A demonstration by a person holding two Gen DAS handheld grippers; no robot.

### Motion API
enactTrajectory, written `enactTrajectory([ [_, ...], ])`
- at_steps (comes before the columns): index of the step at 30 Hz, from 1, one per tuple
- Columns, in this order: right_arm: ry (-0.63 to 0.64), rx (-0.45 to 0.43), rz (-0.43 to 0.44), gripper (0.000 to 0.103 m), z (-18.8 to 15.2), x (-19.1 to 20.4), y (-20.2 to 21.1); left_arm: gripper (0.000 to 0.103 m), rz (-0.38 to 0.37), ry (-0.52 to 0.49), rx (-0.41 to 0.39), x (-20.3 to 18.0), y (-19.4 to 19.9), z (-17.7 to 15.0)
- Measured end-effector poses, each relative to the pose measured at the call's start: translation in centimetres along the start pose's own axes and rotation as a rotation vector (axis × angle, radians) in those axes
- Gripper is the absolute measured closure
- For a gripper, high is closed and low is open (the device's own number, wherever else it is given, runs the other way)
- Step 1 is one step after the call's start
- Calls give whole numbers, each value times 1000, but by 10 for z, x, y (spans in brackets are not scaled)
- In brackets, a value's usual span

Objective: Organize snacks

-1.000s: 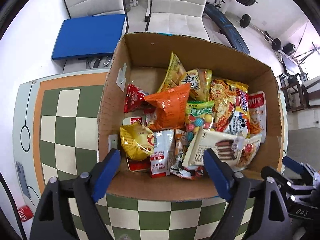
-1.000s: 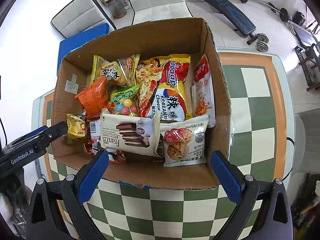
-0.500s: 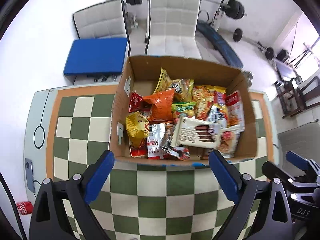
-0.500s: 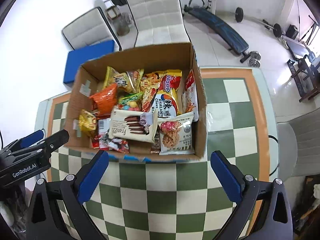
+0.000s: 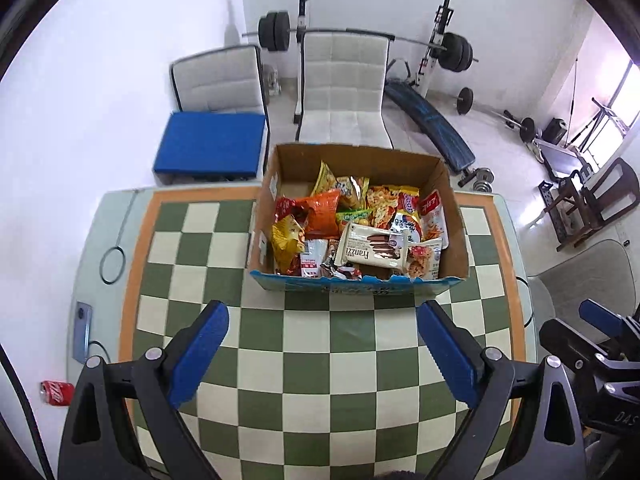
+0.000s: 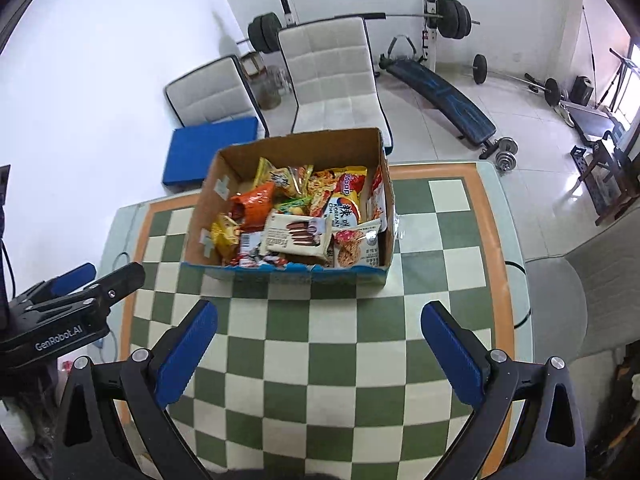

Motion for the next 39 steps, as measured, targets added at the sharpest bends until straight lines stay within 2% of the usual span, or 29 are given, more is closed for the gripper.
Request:
enactTrajectory([
  [9,24,-75,26,0,-30,8,67,6,23,-8,-42,-6,53,-21],
  [17,11,-89,14,0,-52,1,97,6,34,-5,-69,-8,81,-35],
  [23,14,-105,4,0,-55,0,108,6,36,-10,-81,-14,85,-36],
  [27,29,-146,-10,0,-49,4,112,6,47,-15,-91,-15,83,-34],
  [39,43,-169,-16,0,-26,15,89,6,86,-6,-109,-7,63,-12],
])
Point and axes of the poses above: each gripper's, at about its wrist camera, not at the fingertips, and y roughly against the way its jaws point, x to its left, z to its top, the point moved 7 cm from there along -y, roughly the way its jaws point, and after that the axes turned 14 degrees about -y, right-handed, at the moved point
